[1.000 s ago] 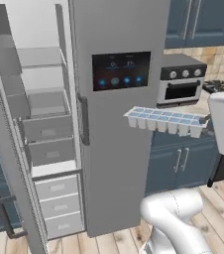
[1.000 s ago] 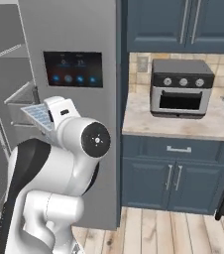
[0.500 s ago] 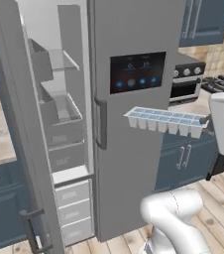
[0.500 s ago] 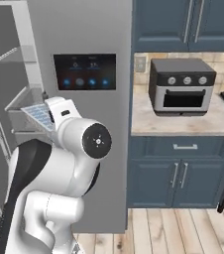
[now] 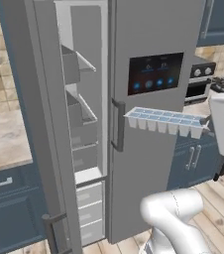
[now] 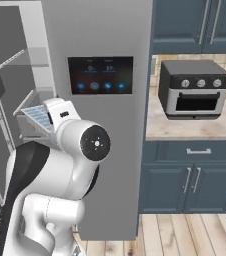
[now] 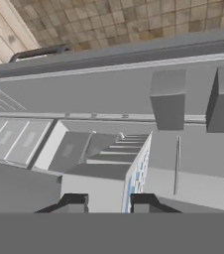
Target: The ice cube tray has been filled with water. Take the tray and place it in the freezer to make ice. Close the freezer door after placing the tray.
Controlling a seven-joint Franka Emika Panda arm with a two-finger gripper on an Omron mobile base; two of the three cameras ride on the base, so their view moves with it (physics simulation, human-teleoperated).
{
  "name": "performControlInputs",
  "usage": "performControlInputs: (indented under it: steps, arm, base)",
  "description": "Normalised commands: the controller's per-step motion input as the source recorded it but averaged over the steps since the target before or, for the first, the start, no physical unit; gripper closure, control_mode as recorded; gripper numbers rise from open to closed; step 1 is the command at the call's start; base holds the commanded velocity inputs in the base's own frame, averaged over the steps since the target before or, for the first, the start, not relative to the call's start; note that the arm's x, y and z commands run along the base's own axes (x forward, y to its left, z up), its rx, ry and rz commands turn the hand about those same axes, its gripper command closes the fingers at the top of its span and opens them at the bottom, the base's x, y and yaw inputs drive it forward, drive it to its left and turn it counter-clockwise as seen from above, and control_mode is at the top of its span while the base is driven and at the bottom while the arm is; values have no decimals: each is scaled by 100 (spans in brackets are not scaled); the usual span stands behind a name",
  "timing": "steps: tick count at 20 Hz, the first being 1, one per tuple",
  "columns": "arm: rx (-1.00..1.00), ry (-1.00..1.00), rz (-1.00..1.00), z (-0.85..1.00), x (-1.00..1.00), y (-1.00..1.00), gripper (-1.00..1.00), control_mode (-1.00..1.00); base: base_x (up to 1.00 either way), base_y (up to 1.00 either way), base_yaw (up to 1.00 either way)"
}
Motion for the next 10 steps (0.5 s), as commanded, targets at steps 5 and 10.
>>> performControlInputs:
  steps: [5,10]
  arm:
    - [0,0,0,0,0,0,100,100]
    - [0,0,0,0,0,0,100,100]
  base:
    - [46,24,2]
    - [10,23,8]
